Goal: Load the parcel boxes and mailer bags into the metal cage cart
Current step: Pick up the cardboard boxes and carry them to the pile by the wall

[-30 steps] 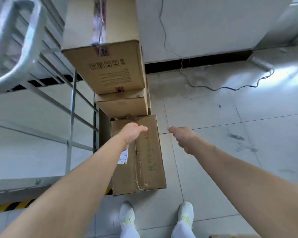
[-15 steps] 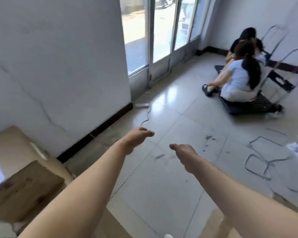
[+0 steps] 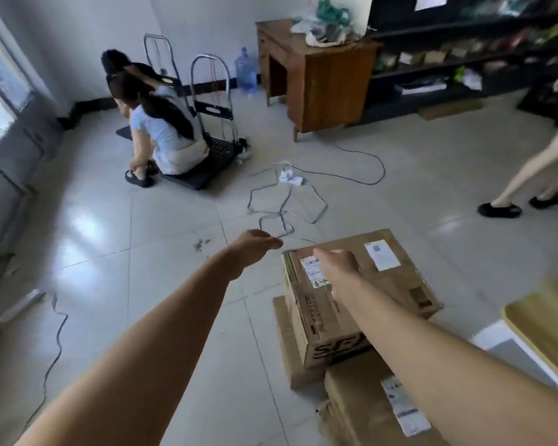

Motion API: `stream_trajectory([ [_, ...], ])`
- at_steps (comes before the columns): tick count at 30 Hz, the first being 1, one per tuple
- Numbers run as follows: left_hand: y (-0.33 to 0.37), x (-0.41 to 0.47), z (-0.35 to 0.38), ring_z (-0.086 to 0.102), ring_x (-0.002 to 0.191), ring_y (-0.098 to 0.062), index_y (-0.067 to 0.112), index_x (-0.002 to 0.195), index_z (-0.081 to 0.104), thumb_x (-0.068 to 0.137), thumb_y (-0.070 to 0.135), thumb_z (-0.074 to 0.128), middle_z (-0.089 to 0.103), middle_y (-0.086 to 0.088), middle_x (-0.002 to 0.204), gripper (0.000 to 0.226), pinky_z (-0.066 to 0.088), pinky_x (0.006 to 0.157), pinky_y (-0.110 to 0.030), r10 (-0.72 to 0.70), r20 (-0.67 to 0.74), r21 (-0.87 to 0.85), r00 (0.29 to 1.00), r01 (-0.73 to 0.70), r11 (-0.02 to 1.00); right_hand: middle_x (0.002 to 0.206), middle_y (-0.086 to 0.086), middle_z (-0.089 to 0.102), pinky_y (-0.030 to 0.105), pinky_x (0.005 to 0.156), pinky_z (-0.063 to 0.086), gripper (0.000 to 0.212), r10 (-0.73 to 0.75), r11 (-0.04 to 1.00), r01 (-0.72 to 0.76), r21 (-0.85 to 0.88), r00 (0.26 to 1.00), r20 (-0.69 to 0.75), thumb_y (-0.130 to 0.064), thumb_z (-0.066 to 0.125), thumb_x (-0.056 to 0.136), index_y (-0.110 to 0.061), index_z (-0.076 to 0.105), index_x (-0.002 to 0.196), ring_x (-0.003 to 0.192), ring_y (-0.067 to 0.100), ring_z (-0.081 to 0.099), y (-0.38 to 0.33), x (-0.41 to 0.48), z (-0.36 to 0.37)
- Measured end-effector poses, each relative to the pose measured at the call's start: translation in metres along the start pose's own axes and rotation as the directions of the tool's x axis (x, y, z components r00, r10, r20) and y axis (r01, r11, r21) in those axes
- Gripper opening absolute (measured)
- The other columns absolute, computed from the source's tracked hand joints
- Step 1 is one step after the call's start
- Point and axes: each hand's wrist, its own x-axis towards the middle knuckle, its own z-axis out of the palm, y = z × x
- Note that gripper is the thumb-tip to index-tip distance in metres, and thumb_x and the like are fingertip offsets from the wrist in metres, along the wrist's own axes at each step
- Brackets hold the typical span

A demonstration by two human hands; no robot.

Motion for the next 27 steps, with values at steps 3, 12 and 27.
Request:
stream_trajectory([
  [3,0.022,0.036,0.051,0.05,0.089,-0.02,0.01,0.09,0.062,0.089,0.018,0.064,0.054,-0.01,0.1,0.009,0.039,0.076,-0.025,-0.006,0.06,0.115,0.998,-0.001,0.993,0.12,0.013,0.057,0.033,0.082,0.045,0.046,0.159,0.983,-0.151,0.102,0.985,-0.069,-0.027,0.056,0.094,0.006,0.051,0.126,0.105,0.026,0.057,0.017,0.028,-0.052],
  [12,0.017,0.123,0.144,0.051,0.095,-0.021,0.0,0.131,0.051,0.091,0.019,0.063,0.053,-0.009,0.107,0.046,0.04,0.073,-0.024,-0.08,0.138,0.414,0.987,0.015,0.91,0.138,0.009,0.051,0.035,0.099,0.04,0.048,0.436,0.847,-0.375,0.378,0.896,-0.088,-0.028,0.059,0.094,-0.007,0.048,0.135,0.123,0.027,0.049,0.058,0.079,-0.129],
  [27,-0.025,0.279,0.197,0.044,0.122,-0.035,0.005,0.139,0.04,0.09,0.025,0.059,0.037,-0.018,0.139,0.057,0.044,0.098,-0.042,-0.064,0.215,0.773,0.974,-0.13,0.62,0.145,0.011,0.045,0.033,0.105,0.035,0.058,0.734,0.561,-0.542,0.626,0.675,-0.073,-0.028,0.061,0.093,-0.003,0.041,0.141,0.132,0.028,0.043,0.117,0.164,-0.088],
])
